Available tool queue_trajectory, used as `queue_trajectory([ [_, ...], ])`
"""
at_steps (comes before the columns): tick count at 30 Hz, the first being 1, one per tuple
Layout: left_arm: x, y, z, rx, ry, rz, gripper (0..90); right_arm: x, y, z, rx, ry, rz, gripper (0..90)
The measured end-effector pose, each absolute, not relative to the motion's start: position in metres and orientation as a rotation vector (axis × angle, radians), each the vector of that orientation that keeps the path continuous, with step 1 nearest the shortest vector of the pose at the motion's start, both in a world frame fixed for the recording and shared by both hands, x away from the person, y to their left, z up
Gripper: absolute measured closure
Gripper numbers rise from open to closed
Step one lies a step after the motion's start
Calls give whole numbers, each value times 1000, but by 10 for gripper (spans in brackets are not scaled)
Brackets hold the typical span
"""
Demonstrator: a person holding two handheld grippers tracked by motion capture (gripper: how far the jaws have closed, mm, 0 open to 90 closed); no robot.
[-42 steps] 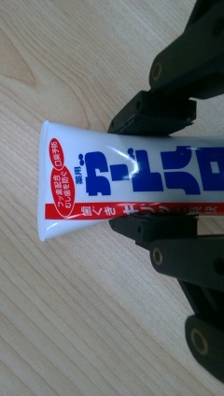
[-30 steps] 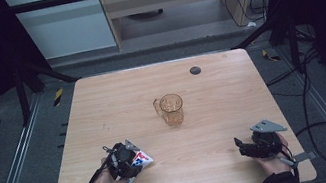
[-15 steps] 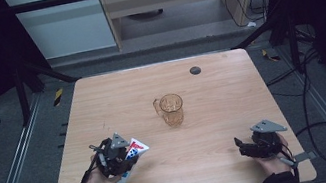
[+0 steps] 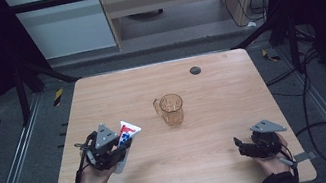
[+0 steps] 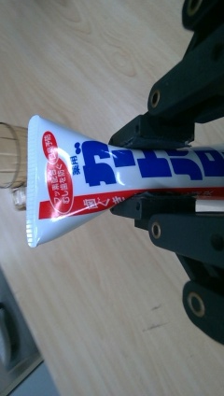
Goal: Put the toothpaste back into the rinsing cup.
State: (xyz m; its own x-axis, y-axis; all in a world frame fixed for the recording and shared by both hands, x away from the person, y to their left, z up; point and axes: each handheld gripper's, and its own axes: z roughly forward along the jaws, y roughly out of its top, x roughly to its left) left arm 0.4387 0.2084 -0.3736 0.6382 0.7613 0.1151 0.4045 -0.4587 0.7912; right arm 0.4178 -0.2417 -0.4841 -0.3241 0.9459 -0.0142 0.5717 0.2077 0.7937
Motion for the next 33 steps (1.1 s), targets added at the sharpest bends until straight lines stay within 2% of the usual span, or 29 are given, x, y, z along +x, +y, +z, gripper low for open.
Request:
queue_trajectory([
  [16,461,189,-353,1867,883,706,700,419,-242,-485,1395,1982,962,220],
  [33,499,180,-345,1632,917,686,699,420,-243,-486,1391,1985,965,222],
])
